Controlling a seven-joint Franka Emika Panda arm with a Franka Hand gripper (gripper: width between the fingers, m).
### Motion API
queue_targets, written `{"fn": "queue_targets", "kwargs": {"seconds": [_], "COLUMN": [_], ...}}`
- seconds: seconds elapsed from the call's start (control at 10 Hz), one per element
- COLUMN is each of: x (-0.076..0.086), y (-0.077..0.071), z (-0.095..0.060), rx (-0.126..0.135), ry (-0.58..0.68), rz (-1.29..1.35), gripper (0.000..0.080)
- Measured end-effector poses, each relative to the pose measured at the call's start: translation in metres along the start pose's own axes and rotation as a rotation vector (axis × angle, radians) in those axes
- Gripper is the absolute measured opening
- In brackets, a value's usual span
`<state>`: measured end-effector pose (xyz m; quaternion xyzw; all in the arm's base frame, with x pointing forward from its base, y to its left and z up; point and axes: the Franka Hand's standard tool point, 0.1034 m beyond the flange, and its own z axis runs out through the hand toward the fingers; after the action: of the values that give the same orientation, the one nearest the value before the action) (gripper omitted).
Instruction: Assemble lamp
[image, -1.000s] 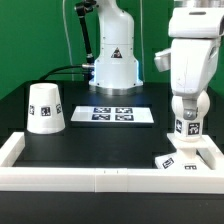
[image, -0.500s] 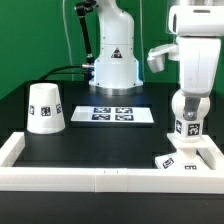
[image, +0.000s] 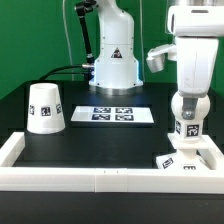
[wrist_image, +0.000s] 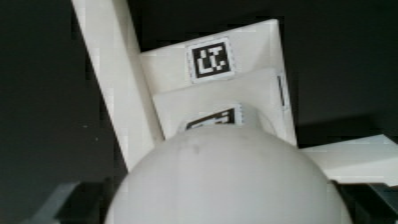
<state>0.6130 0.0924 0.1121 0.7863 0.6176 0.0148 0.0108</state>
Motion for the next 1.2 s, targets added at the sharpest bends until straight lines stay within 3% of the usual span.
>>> {"fn": "queue_targets", "kwargs": {"seconds": [0.8, 1.2], "x": [0.0031, 0.0032], "y": [-0.0016, -0.0010], "z": [0.0000, -0.0005], "rx": [0.006, 0.006], "ry": [0.001, 0.003], "rz": [0.844, 1.115], "gripper": [0.0579, 0.0579]}}
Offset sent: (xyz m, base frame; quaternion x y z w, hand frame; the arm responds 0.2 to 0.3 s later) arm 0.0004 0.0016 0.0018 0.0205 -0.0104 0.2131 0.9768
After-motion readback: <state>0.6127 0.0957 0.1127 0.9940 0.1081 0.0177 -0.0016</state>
